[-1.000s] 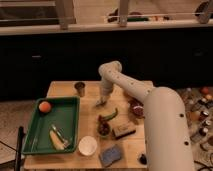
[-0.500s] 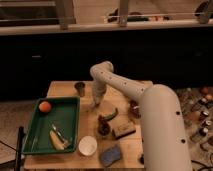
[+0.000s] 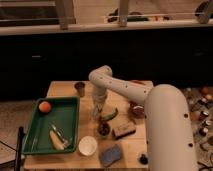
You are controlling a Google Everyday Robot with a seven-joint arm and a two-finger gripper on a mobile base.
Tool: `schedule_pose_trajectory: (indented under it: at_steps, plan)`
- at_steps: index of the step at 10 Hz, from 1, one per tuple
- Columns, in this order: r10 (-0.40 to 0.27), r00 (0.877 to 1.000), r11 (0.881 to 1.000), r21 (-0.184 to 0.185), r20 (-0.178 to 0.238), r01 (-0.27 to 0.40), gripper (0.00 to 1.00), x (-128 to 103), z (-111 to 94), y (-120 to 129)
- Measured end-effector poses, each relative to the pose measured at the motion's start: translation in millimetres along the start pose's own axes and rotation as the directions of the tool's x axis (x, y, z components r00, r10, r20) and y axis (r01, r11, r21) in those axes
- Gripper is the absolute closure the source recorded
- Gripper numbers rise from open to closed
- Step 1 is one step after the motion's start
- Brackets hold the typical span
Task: Wipe table surface with towel
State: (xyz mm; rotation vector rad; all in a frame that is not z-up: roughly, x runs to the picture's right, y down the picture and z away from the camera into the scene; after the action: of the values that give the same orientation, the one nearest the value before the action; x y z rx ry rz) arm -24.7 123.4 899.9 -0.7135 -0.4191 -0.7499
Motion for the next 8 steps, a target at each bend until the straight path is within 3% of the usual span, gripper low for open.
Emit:
schedule_pose_trajectory:
  at_steps: [3,5,8]
  plan:
    - [0.049,0.998,0.999,-0.013,-0.044,-0.049,1.00,28.0,-4.5,26.2]
    - [0.060,0.995,0.998,-0.001,-0.076,-0.061,1.00,43.5,-13.2,21.3]
    - [0.016,0.994,1.000,0.003,-0.109,-0.015,1.00,56.4,-23.7,-2.2]
